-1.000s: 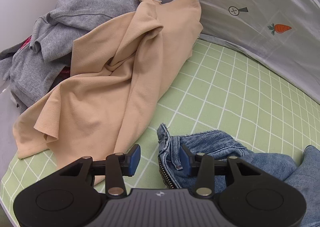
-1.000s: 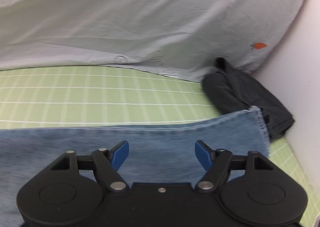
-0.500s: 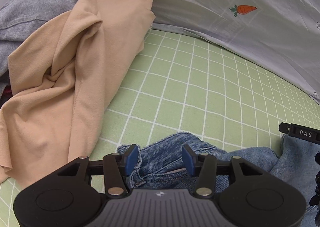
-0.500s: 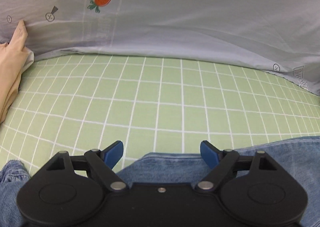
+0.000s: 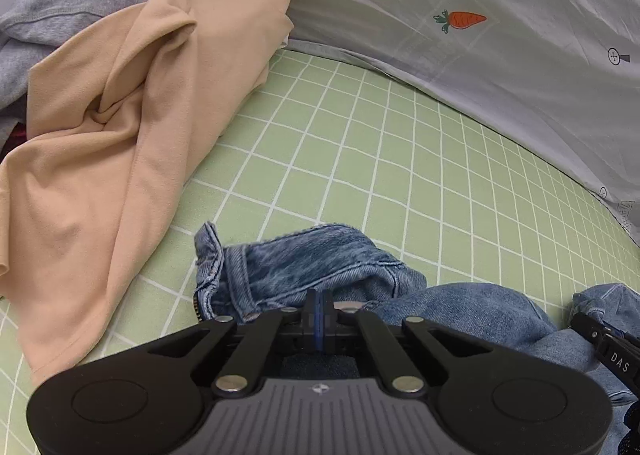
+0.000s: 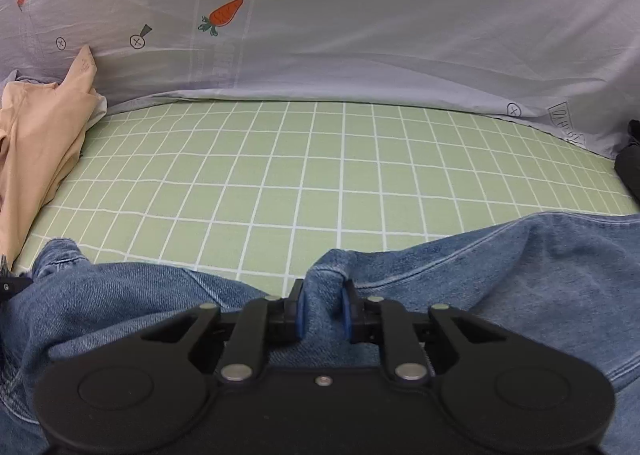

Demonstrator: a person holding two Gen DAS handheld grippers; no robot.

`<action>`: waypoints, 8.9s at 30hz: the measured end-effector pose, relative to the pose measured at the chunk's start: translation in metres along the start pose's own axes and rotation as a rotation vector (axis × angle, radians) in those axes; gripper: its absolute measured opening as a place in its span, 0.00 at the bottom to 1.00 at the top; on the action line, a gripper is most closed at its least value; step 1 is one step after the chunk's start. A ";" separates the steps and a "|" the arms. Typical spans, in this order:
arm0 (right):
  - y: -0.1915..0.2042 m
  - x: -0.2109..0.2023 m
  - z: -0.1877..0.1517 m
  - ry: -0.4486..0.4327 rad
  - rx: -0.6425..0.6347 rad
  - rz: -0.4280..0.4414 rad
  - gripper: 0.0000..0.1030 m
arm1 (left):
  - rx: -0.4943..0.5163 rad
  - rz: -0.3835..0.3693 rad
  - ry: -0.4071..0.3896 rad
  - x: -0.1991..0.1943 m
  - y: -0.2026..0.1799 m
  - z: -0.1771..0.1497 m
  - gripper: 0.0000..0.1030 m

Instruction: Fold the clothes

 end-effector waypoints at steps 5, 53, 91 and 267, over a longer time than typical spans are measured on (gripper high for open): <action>-0.017 -0.014 -0.049 0.052 -0.054 0.001 0.16 | -0.080 -0.001 0.050 -0.025 0.019 -0.048 0.00; -0.010 0.001 -0.069 0.104 -0.002 -0.090 0.26 | 0.173 -0.200 0.085 0.069 -0.023 0.021 0.15; -0.015 -0.028 -0.090 0.113 -0.009 -0.069 0.97 | -0.224 0.202 -0.035 -0.100 0.162 -0.111 0.65; -0.276 -0.109 -0.228 0.200 0.614 -0.149 0.98 | 0.073 0.172 0.183 -0.059 -0.028 -0.206 0.79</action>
Point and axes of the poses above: each gripper's, at about its wrist camera, not at the fingertips, and x roughly the way its jaws point, y to its left, z to its top, the point moved 6 cm from there along x, roughly the way its jaws point, and after that the axes turned 6 degrees about -z, right-handed, at the moved point
